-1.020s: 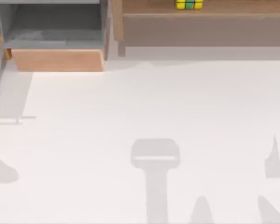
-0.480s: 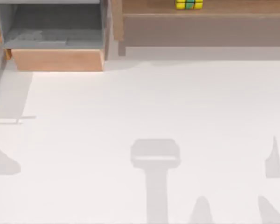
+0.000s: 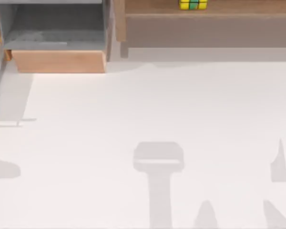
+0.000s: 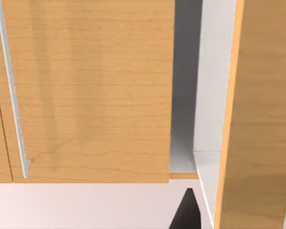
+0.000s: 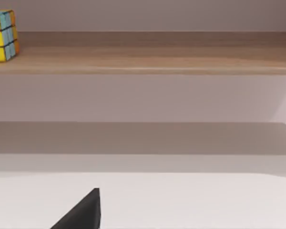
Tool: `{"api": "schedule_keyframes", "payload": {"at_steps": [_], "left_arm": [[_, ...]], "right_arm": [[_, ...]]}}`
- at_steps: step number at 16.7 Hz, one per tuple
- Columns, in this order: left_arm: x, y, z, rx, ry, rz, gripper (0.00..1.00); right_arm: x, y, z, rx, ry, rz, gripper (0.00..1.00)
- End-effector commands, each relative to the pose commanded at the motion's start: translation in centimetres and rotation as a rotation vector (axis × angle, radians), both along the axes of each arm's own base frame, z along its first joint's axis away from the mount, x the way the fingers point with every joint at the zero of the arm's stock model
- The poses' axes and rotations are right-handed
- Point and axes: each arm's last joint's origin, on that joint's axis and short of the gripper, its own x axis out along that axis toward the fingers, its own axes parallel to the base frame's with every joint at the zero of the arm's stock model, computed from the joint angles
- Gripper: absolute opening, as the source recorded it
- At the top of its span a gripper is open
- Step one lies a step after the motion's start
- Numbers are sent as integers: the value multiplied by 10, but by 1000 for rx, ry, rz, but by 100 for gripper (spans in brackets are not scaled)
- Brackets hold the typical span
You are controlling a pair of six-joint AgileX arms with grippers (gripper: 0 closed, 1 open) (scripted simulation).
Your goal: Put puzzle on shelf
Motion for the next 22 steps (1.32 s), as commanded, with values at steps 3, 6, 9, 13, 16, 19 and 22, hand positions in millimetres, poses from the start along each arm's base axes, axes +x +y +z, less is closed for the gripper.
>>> {"api": "schedule_keyframes", "payload": {"at_steps": [3,6,9,13,16,19,22], "left_arm": [[0,0,0,0,0,0,2],[0,0,0,0,0,0,0],[0,0,0,0,0,0,0],[0,0,-5,-20,20,3,0],[20,-1,-7,-29,32,4,0],[50,4,0,-4,-1,7,0],[63,-1,-4,-16,16,2,0]], "right_arm": [[0,0,0,0,0,0,100],[0,0,0,0,0,0,100],[0,0,0,0,0,0,100],[0,0,0,0,0,0,100],[0,0,0,0,0,0,100],[0,0,0,0,0,0,100],[0,0,0,0,0,0,100]]}}
